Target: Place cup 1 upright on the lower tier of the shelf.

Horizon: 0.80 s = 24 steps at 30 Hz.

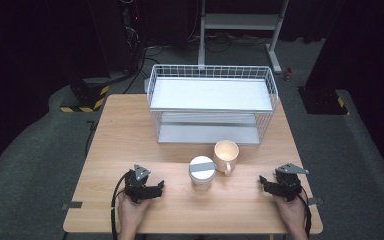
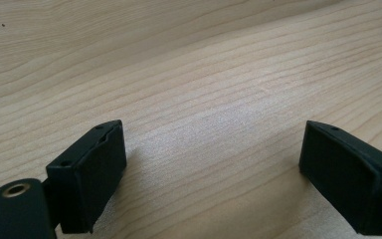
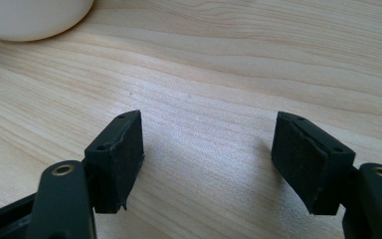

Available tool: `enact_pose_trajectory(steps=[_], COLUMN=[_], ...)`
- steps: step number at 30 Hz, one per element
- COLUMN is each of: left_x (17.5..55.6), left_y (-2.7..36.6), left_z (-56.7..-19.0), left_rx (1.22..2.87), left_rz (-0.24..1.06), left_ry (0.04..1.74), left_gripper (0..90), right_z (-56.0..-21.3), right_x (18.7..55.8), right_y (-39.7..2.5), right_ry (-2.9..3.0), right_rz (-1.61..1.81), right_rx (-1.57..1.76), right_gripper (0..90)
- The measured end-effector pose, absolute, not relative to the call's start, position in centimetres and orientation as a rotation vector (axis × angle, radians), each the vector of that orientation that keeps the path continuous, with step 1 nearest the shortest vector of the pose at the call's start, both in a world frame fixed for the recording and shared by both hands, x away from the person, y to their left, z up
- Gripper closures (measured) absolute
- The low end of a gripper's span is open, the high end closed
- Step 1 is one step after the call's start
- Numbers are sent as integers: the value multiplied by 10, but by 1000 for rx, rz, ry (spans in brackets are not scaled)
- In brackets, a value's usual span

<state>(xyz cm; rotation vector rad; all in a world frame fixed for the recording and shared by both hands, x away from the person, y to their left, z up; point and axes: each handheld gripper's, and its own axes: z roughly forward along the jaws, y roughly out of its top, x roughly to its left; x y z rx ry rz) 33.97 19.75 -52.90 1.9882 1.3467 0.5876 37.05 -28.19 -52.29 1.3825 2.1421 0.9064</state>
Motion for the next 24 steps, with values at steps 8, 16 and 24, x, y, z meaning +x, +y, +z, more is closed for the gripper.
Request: enact_pose_trajectory(steps=[8, 16, 24], left_x=[339, 340, 339], left_y=[198, 194, 194], left_z=[-529, -529, -528], left_rx=[1973, 1957, 1956], left_rz=[602, 614, 607], left_ry=[1364, 1397, 1398], left_gripper=[150, 149, 142], right_z=[-523, -523, -523], right_x=[371, 370, 370], right_y=[-282, -282, -282], right_ry=[2142, 2142, 2142], right_rz=[906, 906, 905], right_rx=[1382, 1376, 1377], right_gripper=[288, 288, 288])
